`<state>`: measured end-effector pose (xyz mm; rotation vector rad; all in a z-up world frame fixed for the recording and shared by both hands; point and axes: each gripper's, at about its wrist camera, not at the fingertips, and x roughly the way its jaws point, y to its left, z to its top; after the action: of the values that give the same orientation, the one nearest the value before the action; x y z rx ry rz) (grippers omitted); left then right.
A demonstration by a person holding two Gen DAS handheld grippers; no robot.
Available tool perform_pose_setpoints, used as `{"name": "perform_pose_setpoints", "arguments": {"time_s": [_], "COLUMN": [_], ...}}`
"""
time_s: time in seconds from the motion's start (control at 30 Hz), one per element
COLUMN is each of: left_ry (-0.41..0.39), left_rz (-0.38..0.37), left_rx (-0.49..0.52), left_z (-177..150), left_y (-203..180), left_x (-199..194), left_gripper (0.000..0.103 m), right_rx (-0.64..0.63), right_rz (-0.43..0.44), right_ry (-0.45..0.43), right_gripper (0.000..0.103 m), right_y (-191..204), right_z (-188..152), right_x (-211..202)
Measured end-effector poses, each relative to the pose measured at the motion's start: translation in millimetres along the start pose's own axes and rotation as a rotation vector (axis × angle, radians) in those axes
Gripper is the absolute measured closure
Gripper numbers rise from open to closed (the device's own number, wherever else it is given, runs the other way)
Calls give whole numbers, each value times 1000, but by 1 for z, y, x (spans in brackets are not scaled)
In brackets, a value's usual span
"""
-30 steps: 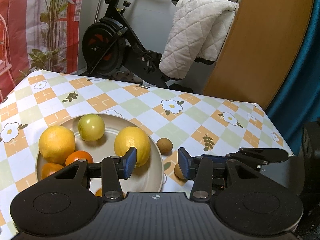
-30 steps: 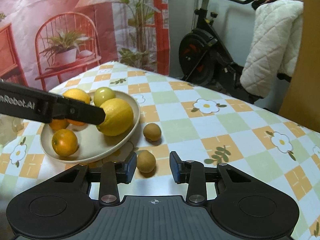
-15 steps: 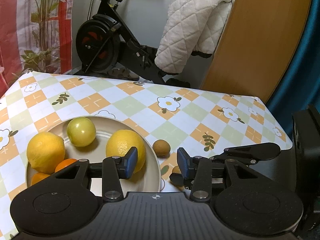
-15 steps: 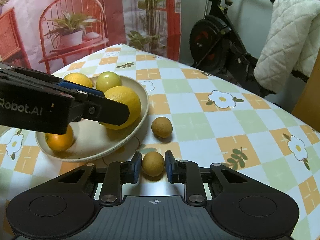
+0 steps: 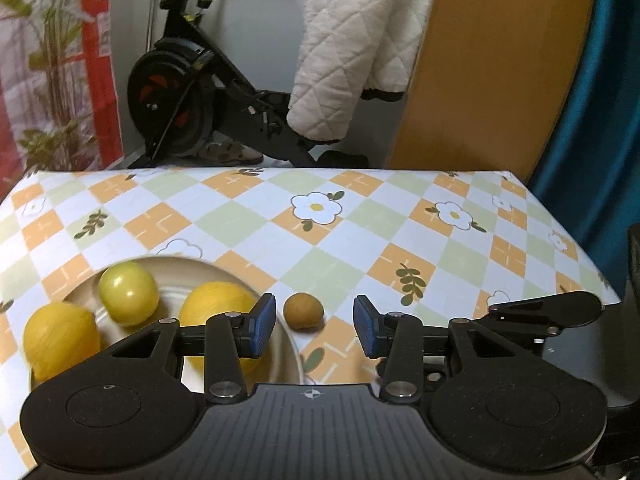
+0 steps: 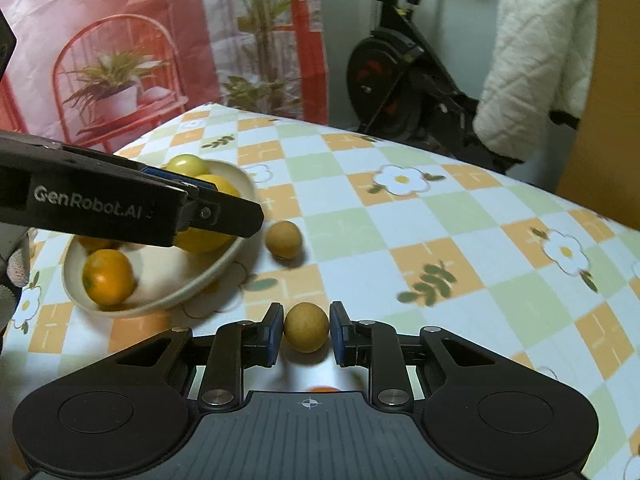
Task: Organize fruits
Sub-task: 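Close the left gripper on the kiwi and lift it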
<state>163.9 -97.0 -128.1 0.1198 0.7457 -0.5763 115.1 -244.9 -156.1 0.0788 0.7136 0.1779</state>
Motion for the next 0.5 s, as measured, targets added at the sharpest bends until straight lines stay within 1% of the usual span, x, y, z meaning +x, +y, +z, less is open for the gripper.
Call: {"name": "perform_pose_setpoints", "arguments": {"time_s": [0.13, 0.2, 0.3, 0.5], "left_ry": [12, 22, 34, 49], "left_rz": [9, 5, -1, 23], "left_rx": [10, 14, 24, 47], "left_z": [3, 4, 6, 6], "left_y": [-1, 0, 0, 1], "left_x": [12, 17, 24, 34], "left_gripper": [59, 70, 71, 71], "right_rx": [27, 35, 49, 76], "right_rz": [-3, -8, -16, -13], "right_ry": [-12, -18, -25, -28], "right_gripper": [81, 81, 81, 80], "right_y": [-5, -7, -11, -17], "right_z": [-4, -5, -7, -11], "right_x": [-3, -5, -8, -7]}}
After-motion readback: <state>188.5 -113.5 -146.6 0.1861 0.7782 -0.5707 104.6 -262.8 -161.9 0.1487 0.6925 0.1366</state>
